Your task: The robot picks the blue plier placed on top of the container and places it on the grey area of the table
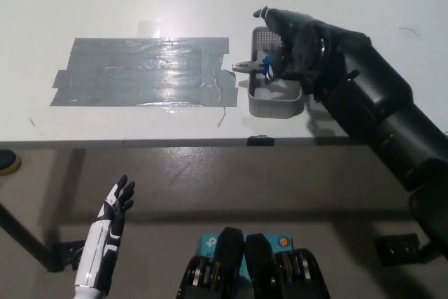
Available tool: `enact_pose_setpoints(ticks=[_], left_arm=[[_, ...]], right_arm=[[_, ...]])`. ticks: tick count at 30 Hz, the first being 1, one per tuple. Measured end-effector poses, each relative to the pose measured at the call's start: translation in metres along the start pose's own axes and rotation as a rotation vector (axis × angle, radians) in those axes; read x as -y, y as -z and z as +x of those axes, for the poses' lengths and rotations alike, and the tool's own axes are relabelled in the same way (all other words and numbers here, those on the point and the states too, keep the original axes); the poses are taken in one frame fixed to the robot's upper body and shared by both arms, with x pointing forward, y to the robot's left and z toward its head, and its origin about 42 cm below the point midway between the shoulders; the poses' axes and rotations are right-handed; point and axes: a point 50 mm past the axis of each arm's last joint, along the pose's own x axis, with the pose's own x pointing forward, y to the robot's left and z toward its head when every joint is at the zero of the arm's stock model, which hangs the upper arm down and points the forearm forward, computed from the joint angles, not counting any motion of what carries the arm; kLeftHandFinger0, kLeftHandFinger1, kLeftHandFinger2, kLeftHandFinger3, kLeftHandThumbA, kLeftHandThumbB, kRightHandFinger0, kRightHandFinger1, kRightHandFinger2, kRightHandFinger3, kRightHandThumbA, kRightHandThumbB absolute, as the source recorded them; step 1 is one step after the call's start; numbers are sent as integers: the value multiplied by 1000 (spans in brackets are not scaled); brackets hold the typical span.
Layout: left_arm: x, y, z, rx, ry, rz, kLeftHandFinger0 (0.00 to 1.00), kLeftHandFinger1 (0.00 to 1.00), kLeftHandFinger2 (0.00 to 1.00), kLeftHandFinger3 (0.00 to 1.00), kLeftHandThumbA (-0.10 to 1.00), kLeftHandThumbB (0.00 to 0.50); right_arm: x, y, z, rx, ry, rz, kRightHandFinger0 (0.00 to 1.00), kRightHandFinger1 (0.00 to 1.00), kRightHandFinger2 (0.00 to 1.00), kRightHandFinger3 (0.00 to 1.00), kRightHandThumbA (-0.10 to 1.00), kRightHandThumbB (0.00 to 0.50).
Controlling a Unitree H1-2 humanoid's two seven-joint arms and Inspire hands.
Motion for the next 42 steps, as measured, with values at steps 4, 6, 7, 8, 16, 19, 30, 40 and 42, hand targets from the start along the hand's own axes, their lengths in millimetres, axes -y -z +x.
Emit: enact_pose_setpoints(ticks=[4, 6, 7, 8, 16, 19, 30, 40, 42], left_arm=[[0, -1, 0, 3, 1, 13, 1000, 1000, 1000, 1000, 1000, 59], [0, -1, 1, 4, 2, 18, 1000, 1000, 1000, 1000, 1000, 49], [0, -1, 1, 4, 2, 20, 1000, 1000, 1000, 1000, 1000, 50], [-1, -2, 1, 4, 2, 21, 1000, 1000, 1000, 1000, 1000, 50], [-1, -2, 1, 6, 4, 31, 1000, 1000, 1000, 1000, 1000, 34], [-1, -2, 1, 6, 4, 33, 1000, 1000, 1000, 1000, 1000, 38], [-1, -4, 1, 12, 4, 36, 1000, 1000, 1000, 1000, 1000, 45], [-1, -5, 2, 12, 3, 36, 1000, 1000, 1000, 1000, 1000, 32], [-1, -5, 2, 12, 3, 36, 1000, 1000, 1000, 1000, 1000, 41]], right_arm=[[-6, 0, 4, -23, -19, -10, 1000, 1000, 1000, 1000, 1000, 310], [-9, 2, 7, -39, -31, -12, 1000, 1000, 1000, 1000, 1000, 302], [-11, 4, 8, -47, -36, -12, 1000, 1000, 1000, 1000, 1000, 293], [-12, 5, 9, -53, -40, -12, 1000, 1000, 1000, 1000, 1000, 291], [-17, 11, 12, -78, -54, -3, 1000, 1000, 1000, 1000, 1000, 275], [-19, 14, 14, -91, -59, -1, 1000, 1000, 1000, 1000, 1000, 276], [-30, 25, 20, -124, -81, -7, 1000, 1000, 1000, 1000, 1000, 291], [-41, 28, 23, -107, -32, -48, 1000, 1000, 1000, 1000, 859, 201], [-46, 31, 25, -90, -3, -52, 819, 814, 832, 996, 611, 196]])
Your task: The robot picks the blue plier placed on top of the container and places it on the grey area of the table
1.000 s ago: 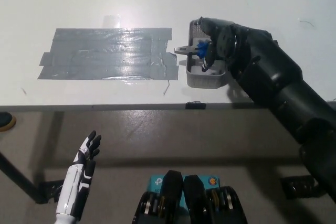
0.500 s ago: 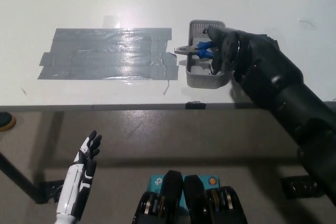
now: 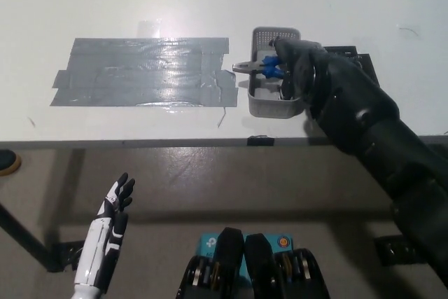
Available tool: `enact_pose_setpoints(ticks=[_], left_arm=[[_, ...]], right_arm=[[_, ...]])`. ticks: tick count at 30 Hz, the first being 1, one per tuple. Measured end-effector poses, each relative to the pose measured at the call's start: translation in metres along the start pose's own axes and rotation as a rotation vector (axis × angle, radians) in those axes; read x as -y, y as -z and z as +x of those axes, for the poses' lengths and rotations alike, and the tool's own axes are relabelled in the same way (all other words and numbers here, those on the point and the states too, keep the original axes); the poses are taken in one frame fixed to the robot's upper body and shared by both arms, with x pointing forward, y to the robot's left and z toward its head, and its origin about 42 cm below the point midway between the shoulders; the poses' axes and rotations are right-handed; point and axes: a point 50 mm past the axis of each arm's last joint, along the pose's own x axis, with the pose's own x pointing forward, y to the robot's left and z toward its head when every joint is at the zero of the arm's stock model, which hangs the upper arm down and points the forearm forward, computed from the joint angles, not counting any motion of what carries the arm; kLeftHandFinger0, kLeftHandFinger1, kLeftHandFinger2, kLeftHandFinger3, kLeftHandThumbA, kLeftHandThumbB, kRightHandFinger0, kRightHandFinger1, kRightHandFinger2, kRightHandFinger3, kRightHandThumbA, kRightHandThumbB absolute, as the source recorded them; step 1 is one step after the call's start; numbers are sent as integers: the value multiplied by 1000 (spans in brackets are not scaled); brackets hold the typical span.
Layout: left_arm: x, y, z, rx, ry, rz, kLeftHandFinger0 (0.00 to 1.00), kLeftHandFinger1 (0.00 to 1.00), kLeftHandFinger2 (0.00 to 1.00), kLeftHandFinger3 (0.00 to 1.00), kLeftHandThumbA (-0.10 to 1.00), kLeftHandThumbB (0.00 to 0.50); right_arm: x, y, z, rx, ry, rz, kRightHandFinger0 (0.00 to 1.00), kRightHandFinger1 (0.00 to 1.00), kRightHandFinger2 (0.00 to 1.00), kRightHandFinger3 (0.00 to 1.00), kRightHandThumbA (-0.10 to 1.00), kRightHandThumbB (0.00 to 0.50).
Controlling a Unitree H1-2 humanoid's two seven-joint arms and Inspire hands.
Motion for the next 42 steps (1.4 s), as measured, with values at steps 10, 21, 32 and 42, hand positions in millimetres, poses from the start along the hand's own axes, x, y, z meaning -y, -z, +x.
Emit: enact_pose_setpoints(ticks=[10, 21, 32, 42], left_arm=[[0, 0, 1, 2, 0, 0, 1000, 1000, 1000, 1000, 1000, 34], [-1, -2, 5, 11, 0, 0, 1000, 1000, 1000, 1000, 1000, 40], [-1, -1, 5, 10, 2, 4, 1000, 1000, 1000, 1000, 1000, 46], [-2, -1, 6, 10, 2, 3, 1000, 1000, 1000, 1000, 1000, 33]], right_arm=[[-17, 14, 5, 63, 149, -15, 131, 597, 947, 910, -100, 221], [-24, 32, 6, 121, 228, -22, 79, 443, 786, 603, -100, 194], [-4, 33, 1, 187, 350, -14, 94, 586, 959, 411, -100, 177], [44, 20, -8, 256, 516, -6, 143, 617, 973, 983, -100, 169]])
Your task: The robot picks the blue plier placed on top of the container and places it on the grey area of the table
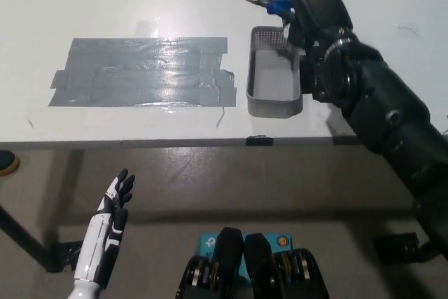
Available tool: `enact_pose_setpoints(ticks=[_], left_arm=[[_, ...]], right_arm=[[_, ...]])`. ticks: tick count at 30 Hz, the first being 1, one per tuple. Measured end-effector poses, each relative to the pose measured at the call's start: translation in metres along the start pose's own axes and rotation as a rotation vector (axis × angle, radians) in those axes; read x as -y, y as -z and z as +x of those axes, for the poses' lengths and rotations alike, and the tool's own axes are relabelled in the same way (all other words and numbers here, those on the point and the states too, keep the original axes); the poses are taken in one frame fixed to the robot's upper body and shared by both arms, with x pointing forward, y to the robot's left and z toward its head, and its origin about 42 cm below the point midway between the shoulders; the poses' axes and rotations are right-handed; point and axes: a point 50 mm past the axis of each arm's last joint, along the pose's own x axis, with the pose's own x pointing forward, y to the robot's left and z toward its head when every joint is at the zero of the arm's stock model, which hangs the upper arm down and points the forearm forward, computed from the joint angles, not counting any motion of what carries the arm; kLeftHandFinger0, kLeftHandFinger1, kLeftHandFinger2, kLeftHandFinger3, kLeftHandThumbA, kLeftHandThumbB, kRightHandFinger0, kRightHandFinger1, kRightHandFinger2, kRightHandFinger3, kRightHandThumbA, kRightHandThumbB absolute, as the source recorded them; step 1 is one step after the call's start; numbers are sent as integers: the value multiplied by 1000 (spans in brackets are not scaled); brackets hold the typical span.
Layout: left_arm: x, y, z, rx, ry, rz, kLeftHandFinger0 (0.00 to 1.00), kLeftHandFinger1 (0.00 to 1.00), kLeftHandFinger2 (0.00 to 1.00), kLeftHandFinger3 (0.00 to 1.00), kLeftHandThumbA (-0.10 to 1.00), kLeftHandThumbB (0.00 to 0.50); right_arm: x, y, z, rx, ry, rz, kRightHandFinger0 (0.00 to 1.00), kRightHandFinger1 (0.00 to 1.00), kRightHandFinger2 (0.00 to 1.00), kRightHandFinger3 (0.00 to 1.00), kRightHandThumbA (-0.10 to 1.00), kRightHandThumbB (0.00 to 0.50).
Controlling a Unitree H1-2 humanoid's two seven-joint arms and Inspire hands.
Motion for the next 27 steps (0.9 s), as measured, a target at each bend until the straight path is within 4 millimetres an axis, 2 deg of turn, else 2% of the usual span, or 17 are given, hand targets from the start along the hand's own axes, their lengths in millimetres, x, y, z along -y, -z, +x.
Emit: enact_pose_setpoints(ticks=[5, 7, 8, 9, 10, 12, 13, 14, 15, 17, 19, 20, 21, 22, 24, 25, 27], left_arm=[[-1, 0, 0, 0, 1, 3, 1000, 1000, 1000, 1000, 1000, 33], [-1, 0, 0, 0, 2, 3, 1000, 1000, 1000, 1000, 1000, 38], [0, 0, 0, 0, 3, 2, 1000, 1000, 1000, 1000, 1000, 37], [0, 0, 0, 0, 4, 2, 1000, 1000, 1000, 1000, 1000, 41], [0, 0, -1, -1, 5, 1, 1000, 1000, 1000, 1000, 1000, 41], [1, 0, -1, 0, 6, -1, 1000, 1000, 1000, 1000, 1000, 48], [1, 0, -1, 0, 6, -2, 1000, 1000, 1000, 1000, 1000, 58], [1, 0, 0, 0, 6, -2, 1000, 1000, 1000, 1000, 1000, 64], [1, 0, -1, 0, 5, -2, 1000, 1000, 1000, 1000, 1000, 60], [1, 0, 0, 0, 5, -2, 1000, 1000, 1000, 1000, 1000, 63], [1, 0, 0, 0, 6, -3, 1000, 1000, 1000, 1000, 1000, 73], [2, 0, 0, 0, 6, -3, 1000, 1000, 1000, 1000, 1000, 78], [2, 0, 0, -1, 6, -4, 1000, 1000, 1000, 1000, 1000, 79], [2, 0, 0, -1, 7, -4, 1000, 1000, 1000, 1000, 1000, 67], [3, -1, 0, -1, 9, -4, 1000, 1000, 1000, 1000, 1000, 61], [3, -1, 0, 0, 10, -4, 1000, 1000, 1000, 1000, 1000, 67], [4, -2, 0, 2, 12, -4, 1000, 1000, 1000, 1000, 1000, 64]], right_arm=[[22, -21, 12, 53, 52, -6, 155, 646, 1000, 1000, -100, 170], [22, -31, 14, 71, 57, -12, 120, 591, 969, 965, -100, 170], [19, -40, 14, 87, 54, -13, 85, 547, 925, 911, -100, 188], [14, -47, 14, 98, 49, -10, 61, 515, 896, 887, -100, 178], [9, -55, 14, 109, 43, -5, 39, 492, 850, 883, -100, 179], [-5, -75, 12, 131, 21, 15, 32, 475, 827, 897, -100, 197], [-10, -82, 11, 138, 10, 22, 24, 400, 748, 870, -100, 224], [-16, -94, 10, 153, -1, 34, 1, 344, 723, 642, -100, 206], [-20, -101, 9, 160, -9, 39, 0, 354, 748, 577, -100, 189], [-32, -123, 6, 186, -32, 57, 2, 419, 870, 678, -100, 148], [-41, -141, 2, 210, -51, 73, 0, 401, 861, 654, -100, 146], [-44, -149, 1, 219, -60, 79, 0, 397, 856, 642, -100, 175], [-49, -157, -1, 230, -70, 85, 0, 361, 790, 590, -100, 204], [-52, -161, -2, 233, -82, 86, 0, 356, 776, 561, -100, 200], [-60, -169, -5, 234, -104, 85, 0, 335, 763, 568, -100, 194], [-66, -173, -7, 231, -124, 86, 0, 281, 684, 573, -100, 202], [-76, -177, -11, 227, -153, 87, 0, 244, 618, 458, -100, 207]])
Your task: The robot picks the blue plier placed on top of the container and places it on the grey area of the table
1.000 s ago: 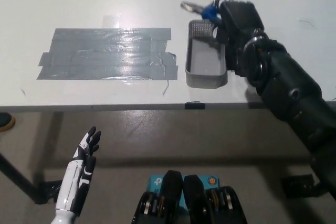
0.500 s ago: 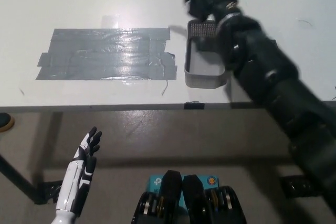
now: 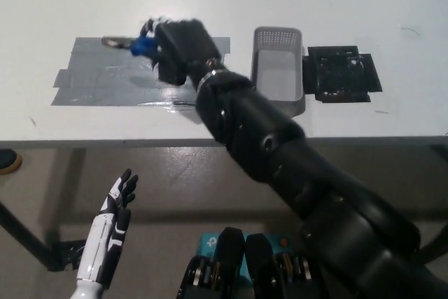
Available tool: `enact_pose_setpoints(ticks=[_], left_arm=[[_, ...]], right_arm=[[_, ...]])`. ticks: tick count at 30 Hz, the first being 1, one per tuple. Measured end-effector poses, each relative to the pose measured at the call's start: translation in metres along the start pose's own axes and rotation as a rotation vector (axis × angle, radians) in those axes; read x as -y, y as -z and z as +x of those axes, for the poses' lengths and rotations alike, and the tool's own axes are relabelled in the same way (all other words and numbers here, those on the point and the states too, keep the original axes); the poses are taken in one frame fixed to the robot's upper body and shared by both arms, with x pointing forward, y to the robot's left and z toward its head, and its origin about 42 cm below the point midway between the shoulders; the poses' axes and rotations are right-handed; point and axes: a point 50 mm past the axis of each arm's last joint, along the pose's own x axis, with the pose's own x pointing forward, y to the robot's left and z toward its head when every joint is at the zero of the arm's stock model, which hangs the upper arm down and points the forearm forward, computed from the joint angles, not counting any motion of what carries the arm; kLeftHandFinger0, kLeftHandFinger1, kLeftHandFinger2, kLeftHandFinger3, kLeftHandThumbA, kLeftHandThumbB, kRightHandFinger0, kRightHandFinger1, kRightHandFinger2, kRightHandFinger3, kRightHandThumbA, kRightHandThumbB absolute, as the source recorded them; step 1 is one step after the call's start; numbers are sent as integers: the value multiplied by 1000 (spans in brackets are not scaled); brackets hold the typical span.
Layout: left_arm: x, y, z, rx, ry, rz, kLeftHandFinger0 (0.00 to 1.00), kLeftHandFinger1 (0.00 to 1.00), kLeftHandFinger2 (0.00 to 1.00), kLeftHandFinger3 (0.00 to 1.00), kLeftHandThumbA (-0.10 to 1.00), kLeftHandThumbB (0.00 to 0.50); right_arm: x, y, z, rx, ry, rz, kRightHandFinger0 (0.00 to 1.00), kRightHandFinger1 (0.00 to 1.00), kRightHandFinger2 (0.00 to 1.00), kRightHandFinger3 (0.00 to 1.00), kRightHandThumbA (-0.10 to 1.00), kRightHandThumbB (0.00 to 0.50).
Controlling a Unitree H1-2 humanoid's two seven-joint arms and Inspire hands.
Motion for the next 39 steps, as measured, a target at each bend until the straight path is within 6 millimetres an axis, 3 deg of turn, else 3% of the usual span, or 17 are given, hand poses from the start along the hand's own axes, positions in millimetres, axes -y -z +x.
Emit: enact_pose_setpoints(ticks=[1, 2, 3, 4, 5, 6, 8, 10, 11, 15, 18, 20, 33, 35, 37, 39], left_arm=[[0, 0, 0, 0, 1, 0, 1000, 1000, 1000, 1000, 1000, 51], [0, 0, 0, 1, 1, -1, 1000, 1000, 1000, 1000, 1000, 41], [0, -1, 0, 2, 2, -2, 1000, 1000, 1000, 1000, 1000, 30], [0, -1, 0, 3, 2, -2, 1000, 1000, 1000, 1000, 1000, 36], [1, -1, 1, 3, 3, -2, 1000, 1000, 1000, 1000, 1000, 35], [1, -1, 1, 5, 4, -2, 1000, 1000, 1000, 1000, 1000, 38], [2, -3, 2, 10, 8, -2, 1000, 1000, 1000, 1000, 1000, 42], [3, -4, 4, 16, 14, -2, 1000, 1000, 1000, 1000, 1000, 40], [3, -5, 5, 20, 17, -1, 1000, 1000, 1000, 1000, 1000, 40], [3, -9, 9, 39, 25, 3, 1000, 1000, 1000, 1000, 1000, 77], [4, -11, 10, 38, 29, 2, 1000, 1000, 1000, 1000, 1000, 91], [5, -11, 11, 35, 32, 4, 1000, 1000, 1000, 1000, 1000, 109], [5, -12, 15, 33, 47, 37, 1000, 1000, 1000, 1000, 1000, 120], [6, -12, 15, 32, 49, 38, 1000, 1000, 1000, 1000, 1000, 124], [6, -12, 15, 32, 51, 40, 1000, 1000, 1000, 1000, 1000, 138], [7, -12, 15, 31, 52, 40, 1000, 1000, 1000, 1000, 1000, 140]], right_arm=[[-4, 0, -1, -5, -11, 0, 0, 257, 637, 457, -100, 184], [-7, 0, -2, -10, -21, -1, 17, 281, 659, 393, -100, 183], [-9, 2, -2, -17, -29, -2, 116, 395, 770, 468, -100, 179], [-12, 5, -3, -28, -38, -3, 504, 832, 1000, 955, 184, 222], [-13, 7, -4, -36, -44, -2, 758, 932, 1000, 1000, 275, 224], [-14, 11, -5, -52, -60, 7, 1000, 1000, 1000, 1000, 493, 331], [-16, 17, -6, -74, -88, 17, 1000, 1000, 1000, 1000, 677, 415], [-15, 25, -7, -96, -111, 19, 1000, 1000, 1000, 1000, 811, 433], [-14, 29, -7, -110, -120, 18, 1000, 1000, 1000, 1000, 846, 426], [-7, 42, -7, -144, -135, 34, 1000, 1000, 1000, 1000, 957, 495], [6, 51, -4, -160, -113, 53, 1000, 1000, 1000, 1000, 979, 500], [19, 56, -1, -169, -84, 83, 1000, 1000, 1000, 1000, 935, 500], [136, 65, 15, -84, 120, 345, 1000, 1000, 1000, 1000, 869, 493], [153, 64, 13, -47, 142, 376, 1000, 1000, 1000, 1000, 893, 496], [170, 65, 10, -10, 173, 402, 1000, 1000, 1000, 1000, 1000, 495], [184, 68, 4, 24, 208, 425, 1000, 1000, 1000, 1000, 1000, 474]])
